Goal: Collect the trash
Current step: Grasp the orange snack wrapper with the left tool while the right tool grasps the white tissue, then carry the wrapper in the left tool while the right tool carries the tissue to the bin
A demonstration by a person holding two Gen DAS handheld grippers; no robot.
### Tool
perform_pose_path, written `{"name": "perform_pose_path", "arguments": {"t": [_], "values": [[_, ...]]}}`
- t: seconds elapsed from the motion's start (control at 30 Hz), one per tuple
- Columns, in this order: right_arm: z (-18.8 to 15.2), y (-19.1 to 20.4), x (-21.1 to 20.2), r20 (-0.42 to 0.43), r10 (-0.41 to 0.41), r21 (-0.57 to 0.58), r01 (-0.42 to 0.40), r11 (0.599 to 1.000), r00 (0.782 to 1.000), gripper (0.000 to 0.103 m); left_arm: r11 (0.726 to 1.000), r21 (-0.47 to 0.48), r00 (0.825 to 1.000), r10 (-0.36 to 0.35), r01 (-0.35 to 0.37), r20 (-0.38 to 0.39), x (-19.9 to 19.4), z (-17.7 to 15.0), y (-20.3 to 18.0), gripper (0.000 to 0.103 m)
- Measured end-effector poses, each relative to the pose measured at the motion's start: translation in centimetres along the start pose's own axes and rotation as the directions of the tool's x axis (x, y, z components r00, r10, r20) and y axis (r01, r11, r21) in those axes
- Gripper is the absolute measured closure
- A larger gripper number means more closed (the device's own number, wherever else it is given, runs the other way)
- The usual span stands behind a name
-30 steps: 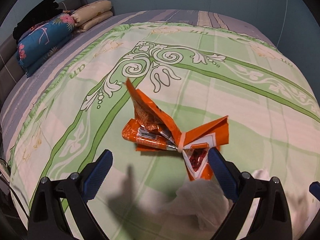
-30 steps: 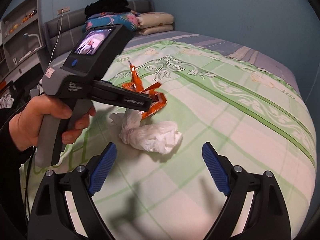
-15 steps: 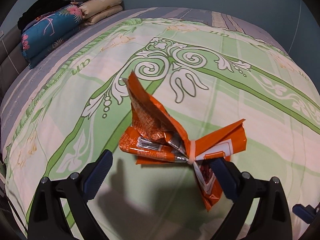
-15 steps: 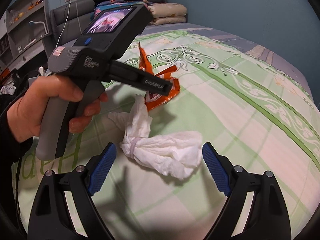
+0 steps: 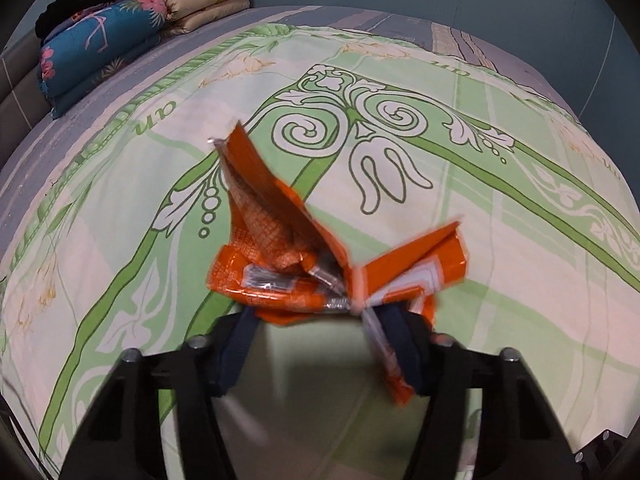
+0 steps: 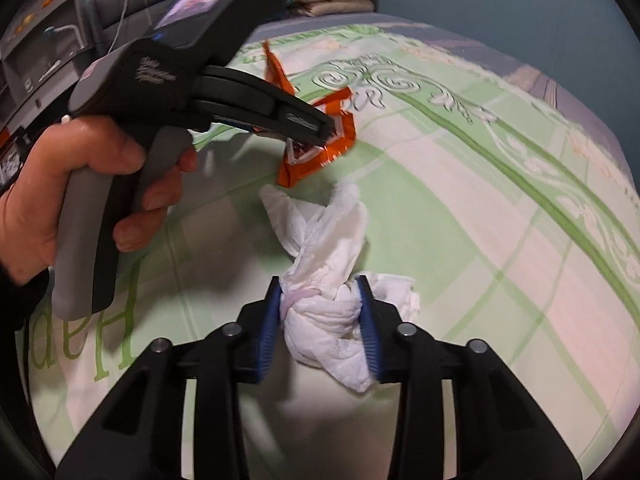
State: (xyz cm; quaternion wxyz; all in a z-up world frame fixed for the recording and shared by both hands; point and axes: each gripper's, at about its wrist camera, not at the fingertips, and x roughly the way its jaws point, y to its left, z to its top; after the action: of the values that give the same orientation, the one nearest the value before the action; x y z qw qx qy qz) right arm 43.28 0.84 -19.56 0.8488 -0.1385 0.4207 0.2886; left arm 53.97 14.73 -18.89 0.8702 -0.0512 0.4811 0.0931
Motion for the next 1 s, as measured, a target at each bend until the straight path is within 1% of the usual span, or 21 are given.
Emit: {"name": "perform_pose_path", "arguments": {"t": [0.1,0.2,0.23,0.33,0.43,0.5,0.67,0.8,0.87,1.0], "values": [[-0.5,0.0,-0.7,-0.019,-0.001,0.017,0.001,1.0,1.0,0.075,1.0,-0.021,1.0,-0.017,0.017,-0.006,-0.2,0.1,0.4,0.06],[-1.1,0.0,-1.7,-0.035,-0.011,0.016,0.012,1.0,0.999,0.076,0.999,-0.029,1.0,-0.015,0.015,-0.007,-0.9,-0.1,0.7,0.063],[-1.3,-0.1,-1.9,-0.038,-0.014,0.018,0.015,1.0,0.999,0.076,0.999,-0.025,1.0,-0.023,0.022,-0.006,-1.3,-0.2,0.7,0.064],[-2.0,-1.0,-3.3,-0.049,-0.042,0.042,0.044,0.998,0.998,0.076,1.0,-0.006,1.0,-0.014,0.014,0.014,-2.7,-0.6,0.6,0.065],[-2.9,-2.1,-5.7,-0.027,-0.066,0.077,0.067,0.995,0.997,0.076,1.0,0.01,0.999,-0.022,0.021,0.05,-5.2,-1.2,0.7,0.065],[-3.6,-2.8,-8.1,-0.001,-0.072,0.11,0.072,0.991,0.997,0.076,0.999,0.019,0.997,-0.027,0.025,0.069,-6.7,-1.5,0.7,0.065],[-5.3,-3.2,-13.5,0.06,-0.119,0.137,0.11,0.984,0.991,0.076,0.997,0.052,0.991,-0.063,0.057,0.121,-11.4,-3.5,-0.1,0.065],[-6.4,-3.1,-16.9,0.095,-0.137,0.157,0.121,0.98,0.986,0.076,0.995,0.064,0.982,-0.086,0.076,0.168,-14.8,-5.1,-1.1,0.065],[-7.2,-2.9,-18.6,0.114,-0.148,0.173,0.127,0.977,0.982,0.076,0.99,0.071,0.976,-0.133,0.123,0.173,-16.6,-6.4,-2.0,0.065],[-9.1,-2.4,-22.2,0.148,-0.163,0.201,0.131,0.971,0.976,0.076,0.98,0.119,0.962,-0.179,0.157,0.205,-20.1,-9.2,-4.0,0.065]]}}
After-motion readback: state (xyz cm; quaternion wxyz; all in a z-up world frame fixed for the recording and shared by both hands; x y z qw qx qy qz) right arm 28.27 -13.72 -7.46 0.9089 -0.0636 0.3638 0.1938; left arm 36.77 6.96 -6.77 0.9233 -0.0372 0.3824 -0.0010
